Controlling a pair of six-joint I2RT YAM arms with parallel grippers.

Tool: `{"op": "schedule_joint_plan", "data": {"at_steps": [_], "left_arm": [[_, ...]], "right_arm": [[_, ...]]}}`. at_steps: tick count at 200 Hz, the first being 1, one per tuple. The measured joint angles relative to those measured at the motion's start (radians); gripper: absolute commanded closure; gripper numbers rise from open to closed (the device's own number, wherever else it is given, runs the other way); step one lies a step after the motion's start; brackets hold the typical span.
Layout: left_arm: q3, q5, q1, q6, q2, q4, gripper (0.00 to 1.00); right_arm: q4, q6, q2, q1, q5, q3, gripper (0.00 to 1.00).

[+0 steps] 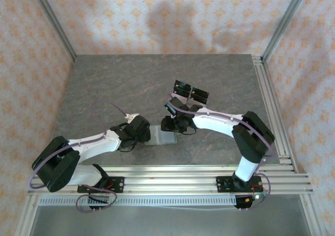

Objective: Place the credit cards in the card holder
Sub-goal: Flip over the card slot in the card holder.

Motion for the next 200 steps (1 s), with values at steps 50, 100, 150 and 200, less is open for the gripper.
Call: {"op": "schedule_joint_plan", "data": {"at_steps": [50, 100, 150, 200], "left_arm": [[0.025, -0.012, 0.000, 0.013, 0.059, -0.023, 0.28], [0.030, -0.015, -0.001, 0.014, 0.063, -0.029, 0.28], [0.031, -0.016, -0.001, 0.014, 0.052, -0.038, 0.29], [0.031, -0.033, -0.001, 0.017, 0.019, -0.042, 0.29]], "right_arm": [[0.029, 0.004, 0.025, 0.003, -0.019, -0.013, 0.52], [0.048, 0.008, 0.040, 0.003, -0.021, -0.014, 0.52], [0.070, 0.022, 0.052, 0.003, -0.029, -0.026, 0.52], [0.082, 0.033, 0.067, 0.003, -0.043, -0.029, 0.52]]}}
